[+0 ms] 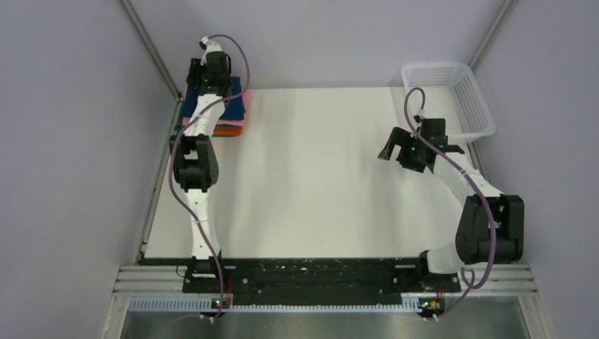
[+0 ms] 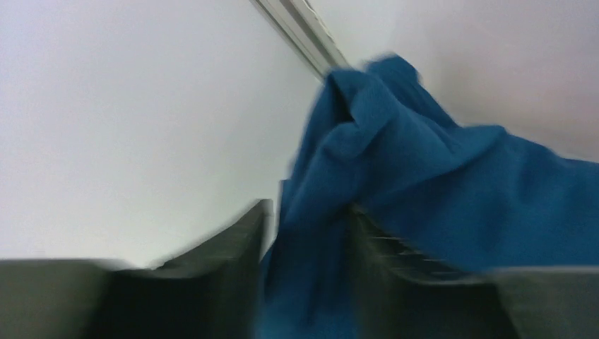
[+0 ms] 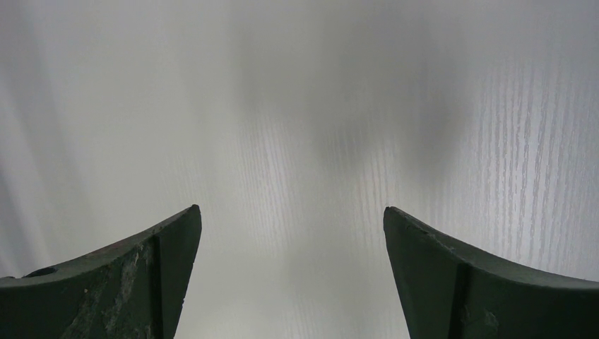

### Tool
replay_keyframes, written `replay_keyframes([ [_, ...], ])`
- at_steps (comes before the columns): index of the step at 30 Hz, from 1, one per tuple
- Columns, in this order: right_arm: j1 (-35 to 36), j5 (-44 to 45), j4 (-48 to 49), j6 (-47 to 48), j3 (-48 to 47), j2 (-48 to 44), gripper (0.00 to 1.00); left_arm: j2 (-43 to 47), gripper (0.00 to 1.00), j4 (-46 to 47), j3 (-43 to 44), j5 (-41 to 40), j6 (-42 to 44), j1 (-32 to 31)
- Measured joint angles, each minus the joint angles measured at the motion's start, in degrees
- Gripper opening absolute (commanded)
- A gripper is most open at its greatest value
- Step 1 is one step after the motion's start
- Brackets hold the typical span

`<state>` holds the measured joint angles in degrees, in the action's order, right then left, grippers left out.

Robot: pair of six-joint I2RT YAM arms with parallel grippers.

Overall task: Fold and stack the t-shirts
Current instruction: Put the neatly folded tshirt into the corner of the board with the left arm, then reset both arms

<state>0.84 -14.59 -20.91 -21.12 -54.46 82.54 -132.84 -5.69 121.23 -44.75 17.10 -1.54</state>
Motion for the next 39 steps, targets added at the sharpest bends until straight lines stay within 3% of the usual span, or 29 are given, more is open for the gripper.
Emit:
replay_keyframes([
  [1,0.0,0.0,0.0,0.0,0.0,0.2,0.99,-0.1,0.84,0.7,0.0,-0.6,0.4,0.1],
  [2,0.0,0.0,0.0,0.0,0.0,0.3,0.99,-0.2,0.88,2.0,0.0,-1.4,0.6,0.2],
  [9,0.0,0.2,-0.1,0.0,-0.1,0.4,0.99,-0.2,0.98,4.3,0.0,-2.8,-0.4,0.9],
  [16,0.0,0.3,-0.1,0.0,-0.1,0.4,0.99,0.8,0.99,-1.8,-1.3,0.8,-8.9,0.4],
  [22,0.0,0.4,0.0,-0.2,-0.1,-0.8,0.99,16.9,0.99,-2.0,-21.6,5.7,-17.5,-4.0],
  [30,0.0,0.7,0.3,-1.0,0.9,-6.6,0.99,50.3,0.99,3.6,-44.8,7.1,-27.7,-17.2],
  [34,0.0,1.4,0.1,-1.0,3.7,-10.6,0.99,64.0,0.99,3.2,-58.9,15.6,-35.5,-17.2],
  [39,0.0,2.0,0.2,-1.2,8.0,-13.5,0.99,70.2,0.99,0.2,-75.3,30.6,-44.7,-17.1],
])
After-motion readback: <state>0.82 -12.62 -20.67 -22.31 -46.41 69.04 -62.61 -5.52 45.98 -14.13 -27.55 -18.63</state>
